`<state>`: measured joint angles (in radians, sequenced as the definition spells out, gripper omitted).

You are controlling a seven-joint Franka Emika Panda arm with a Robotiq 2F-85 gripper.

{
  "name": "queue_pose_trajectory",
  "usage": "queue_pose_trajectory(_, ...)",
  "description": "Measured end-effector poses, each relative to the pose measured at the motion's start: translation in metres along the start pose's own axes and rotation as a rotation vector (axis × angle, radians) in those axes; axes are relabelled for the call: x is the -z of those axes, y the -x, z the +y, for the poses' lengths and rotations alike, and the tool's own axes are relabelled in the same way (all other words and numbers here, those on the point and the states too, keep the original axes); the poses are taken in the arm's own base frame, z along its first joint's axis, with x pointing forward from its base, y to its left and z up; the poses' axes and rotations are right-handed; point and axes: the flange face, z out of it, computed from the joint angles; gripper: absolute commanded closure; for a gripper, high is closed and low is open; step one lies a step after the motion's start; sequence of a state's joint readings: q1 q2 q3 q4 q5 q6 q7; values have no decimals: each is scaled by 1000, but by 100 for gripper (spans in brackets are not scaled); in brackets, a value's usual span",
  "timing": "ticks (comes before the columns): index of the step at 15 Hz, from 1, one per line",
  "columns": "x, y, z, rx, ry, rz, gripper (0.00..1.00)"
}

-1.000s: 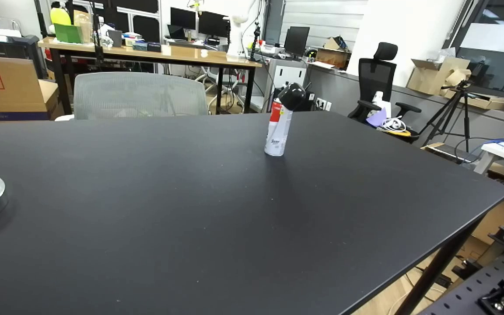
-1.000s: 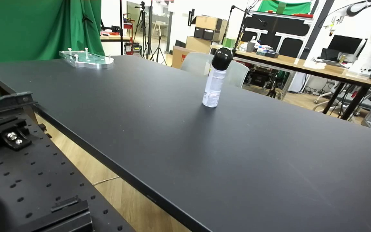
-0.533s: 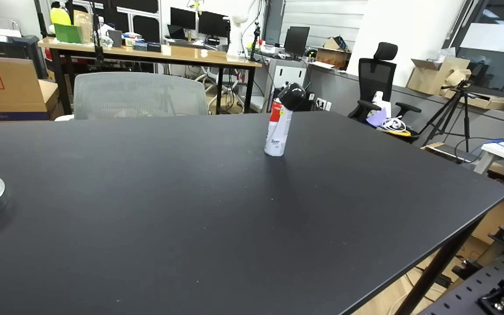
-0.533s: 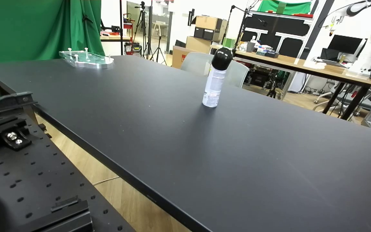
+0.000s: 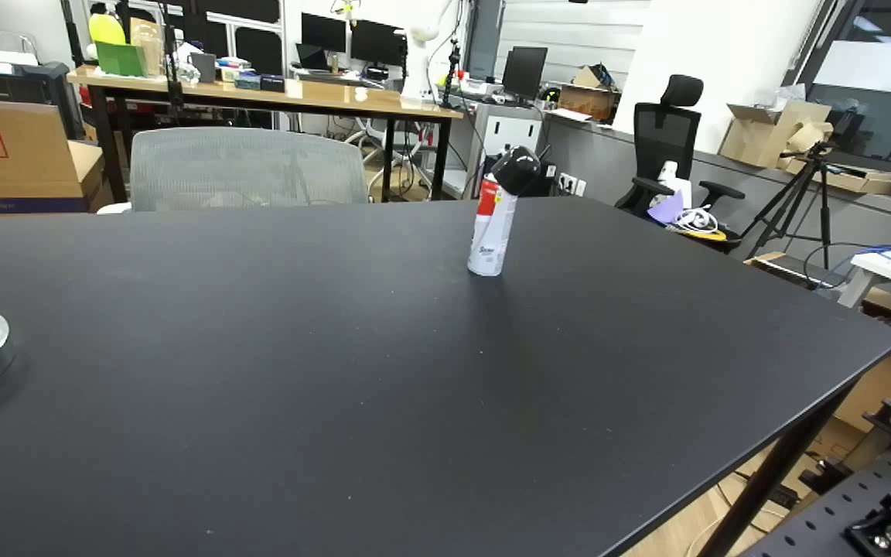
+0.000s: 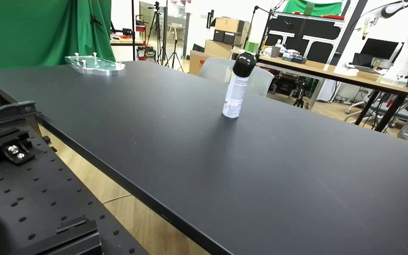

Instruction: Take the cover off the can and put it on the table

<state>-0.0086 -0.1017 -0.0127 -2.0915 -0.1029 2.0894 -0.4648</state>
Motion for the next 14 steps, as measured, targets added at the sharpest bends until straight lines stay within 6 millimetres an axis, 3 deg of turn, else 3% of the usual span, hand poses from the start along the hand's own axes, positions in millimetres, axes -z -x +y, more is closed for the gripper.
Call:
queue_pose_trajectory(6, -14, -1, 3, -265, -40, 100, 0)
queue_pose_trajectory(14, -71, 8, 31, -522, -72, 161, 0)
